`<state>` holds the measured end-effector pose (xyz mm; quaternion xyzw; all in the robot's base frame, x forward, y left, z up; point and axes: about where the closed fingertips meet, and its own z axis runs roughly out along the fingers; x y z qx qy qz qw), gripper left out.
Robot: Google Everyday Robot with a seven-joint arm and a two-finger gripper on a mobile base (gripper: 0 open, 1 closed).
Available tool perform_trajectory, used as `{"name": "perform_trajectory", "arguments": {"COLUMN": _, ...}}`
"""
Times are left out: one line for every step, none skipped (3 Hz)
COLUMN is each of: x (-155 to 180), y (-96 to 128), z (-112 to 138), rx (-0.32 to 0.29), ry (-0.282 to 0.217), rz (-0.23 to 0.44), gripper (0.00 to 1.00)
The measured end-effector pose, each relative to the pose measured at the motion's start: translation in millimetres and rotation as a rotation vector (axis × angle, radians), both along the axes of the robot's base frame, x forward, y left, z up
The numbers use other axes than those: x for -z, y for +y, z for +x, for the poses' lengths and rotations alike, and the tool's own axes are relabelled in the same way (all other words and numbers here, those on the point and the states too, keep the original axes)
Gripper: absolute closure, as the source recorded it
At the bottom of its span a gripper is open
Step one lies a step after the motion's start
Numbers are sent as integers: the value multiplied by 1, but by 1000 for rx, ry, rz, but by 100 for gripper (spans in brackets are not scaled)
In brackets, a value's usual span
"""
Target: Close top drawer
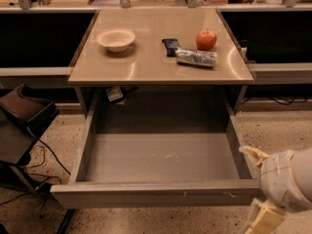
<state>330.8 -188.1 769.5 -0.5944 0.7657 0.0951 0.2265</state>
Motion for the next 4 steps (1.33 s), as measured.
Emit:
{"name": "perform_trajectory", "arguments": {"x": 49, "y": 10, "z": -40, "rx": -33, "ry": 61, "rz": 27, "gripper": 0}}
{"name": "perform_trajectory", "arguments": {"x": 96, "y": 23, "z": -72, "rx": -71, "ry": 140, "rz": 71, "gripper": 0}}
{"name": "perform_trajectory", "arguments": {"x": 100, "y": 24, "z": -77, "rx": -74, "ry": 152, "rz": 73, "gripper": 0}}
{"name": "perform_trajectory", "arguments": {"x": 106, "y": 28, "z": -74, "rx": -84, "ry": 170, "rz": 74, "gripper": 0}}
